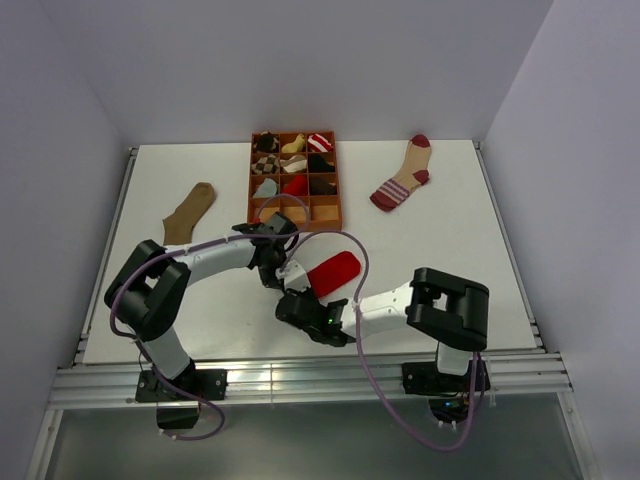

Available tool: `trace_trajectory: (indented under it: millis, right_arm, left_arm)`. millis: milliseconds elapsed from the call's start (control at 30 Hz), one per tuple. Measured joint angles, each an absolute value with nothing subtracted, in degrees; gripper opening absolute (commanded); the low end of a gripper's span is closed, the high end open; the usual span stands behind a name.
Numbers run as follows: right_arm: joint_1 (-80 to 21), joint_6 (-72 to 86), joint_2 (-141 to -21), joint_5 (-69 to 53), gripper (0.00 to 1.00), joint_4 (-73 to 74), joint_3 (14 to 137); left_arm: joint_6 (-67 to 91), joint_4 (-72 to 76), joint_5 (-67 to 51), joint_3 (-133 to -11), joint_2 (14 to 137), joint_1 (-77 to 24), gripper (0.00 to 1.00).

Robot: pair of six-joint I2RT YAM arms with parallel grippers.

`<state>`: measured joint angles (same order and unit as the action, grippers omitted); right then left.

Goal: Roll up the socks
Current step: Roll the sock at the center of the board.

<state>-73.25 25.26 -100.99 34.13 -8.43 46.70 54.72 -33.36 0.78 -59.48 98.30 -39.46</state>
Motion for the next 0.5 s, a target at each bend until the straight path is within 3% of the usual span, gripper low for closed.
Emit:
trace_trajectory:
  millis: [267, 500]
  right_arm:
    - [-71.9, 32.2, -95.4, 29.3, 0.00, -18.7, 36.4]
    - [-64.4, 40.1, -90.2, 15.6, 0.00, -34.9, 23.4]
  left_arm:
    - [61.0, -30.5, -1.7, -53.6, 92.7, -38.8, 0.32]
    - [66.2, -23.7, -1.2, -45.1, 82.5, -35.7, 0.55]
